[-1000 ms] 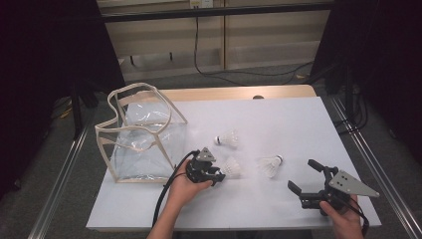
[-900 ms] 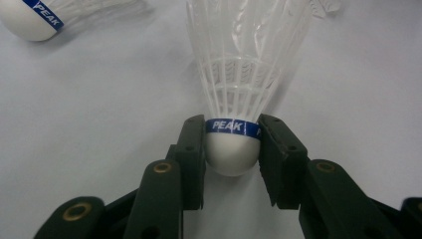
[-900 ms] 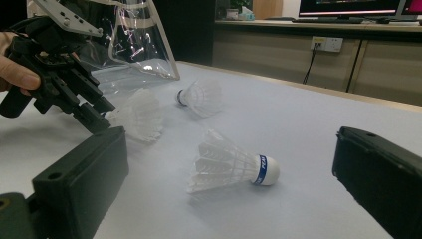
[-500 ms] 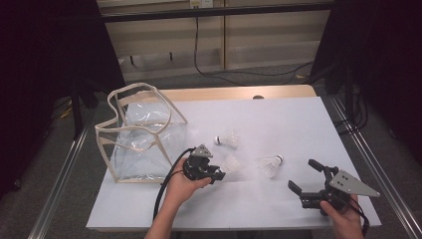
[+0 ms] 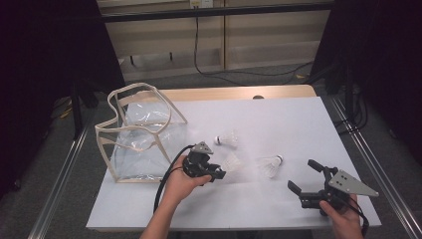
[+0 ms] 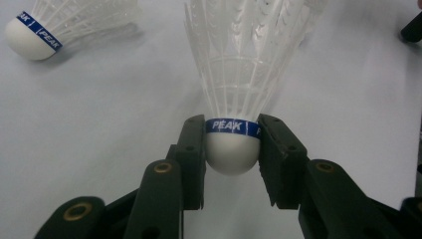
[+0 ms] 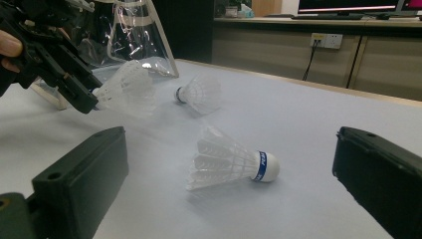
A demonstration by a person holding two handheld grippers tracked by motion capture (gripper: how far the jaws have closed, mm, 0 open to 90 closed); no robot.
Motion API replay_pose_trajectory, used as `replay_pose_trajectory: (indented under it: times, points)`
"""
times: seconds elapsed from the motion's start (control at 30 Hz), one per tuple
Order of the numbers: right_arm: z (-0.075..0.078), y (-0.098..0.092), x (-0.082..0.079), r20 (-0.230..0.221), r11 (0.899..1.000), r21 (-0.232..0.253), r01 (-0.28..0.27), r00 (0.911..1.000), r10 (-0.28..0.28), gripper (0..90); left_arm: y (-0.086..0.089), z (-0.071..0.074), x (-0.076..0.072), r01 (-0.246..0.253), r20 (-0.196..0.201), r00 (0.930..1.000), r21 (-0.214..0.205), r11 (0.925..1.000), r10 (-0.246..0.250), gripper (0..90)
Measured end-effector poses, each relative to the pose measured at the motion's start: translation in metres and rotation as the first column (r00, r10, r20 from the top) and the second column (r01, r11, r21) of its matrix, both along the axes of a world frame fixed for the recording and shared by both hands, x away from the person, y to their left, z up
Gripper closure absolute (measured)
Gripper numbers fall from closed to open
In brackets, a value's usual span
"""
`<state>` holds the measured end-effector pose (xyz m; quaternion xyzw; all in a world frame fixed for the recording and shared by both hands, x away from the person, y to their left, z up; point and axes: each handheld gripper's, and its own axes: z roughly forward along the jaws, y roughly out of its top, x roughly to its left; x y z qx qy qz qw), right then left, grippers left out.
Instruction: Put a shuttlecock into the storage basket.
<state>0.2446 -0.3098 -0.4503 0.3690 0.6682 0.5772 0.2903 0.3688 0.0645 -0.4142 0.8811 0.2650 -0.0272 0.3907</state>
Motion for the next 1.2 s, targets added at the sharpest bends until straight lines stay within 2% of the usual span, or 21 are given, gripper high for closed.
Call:
replay_pose_trajectory:
  times: [0.07,0.23,0.47,0.83,1.07,1.2]
  points:
    - [0.000,0.000,0.000,0.005,1.000,0.000,0.001,1.0000,-0.001,1.1,0.000,0.003,0.001,0.001,-0.005,1.0000,-0.006,1.0000,-0.001,65.2]
    - [0.000,0.000,0.000,-0.001,1.000,-0.002,-0.003,1.0000,0.003,1.1,-0.001,0.009,0.001,0.014,0.005,0.9999,0.013,0.9998,-0.014,65.2]
    - [0.000,0.000,0.000,0.005,1.000,-0.002,-0.003,1.0000,0.003,1.1,-0.001,0.016,0.003,0.008,-0.018,0.9998,0.007,0.9999,-0.008,65.2]
    - [0.001,-0.001,0.000,0.006,1.000,0.001,-0.003,1.0000,0.003,1.1,-0.003,0.024,0.004,-0.004,-0.027,0.9996,0.008,1.0000,0.004,65.2]
    - [0.001,0.000,-0.001,0.006,1.000,-0.002,-0.009,0.9999,0.009,1.1,0.000,0.028,0.008,-0.015,-0.055,0.9983,-0.001,0.9999,0.015,65.2]
    - [0.001,-0.001,-0.001,0.008,1.000,-0.002,-0.007,0.9999,0.007,1.1,0.000,0.030,0.009,-0.017,-0.053,0.9985,0.008,0.9998,0.018,65.2]
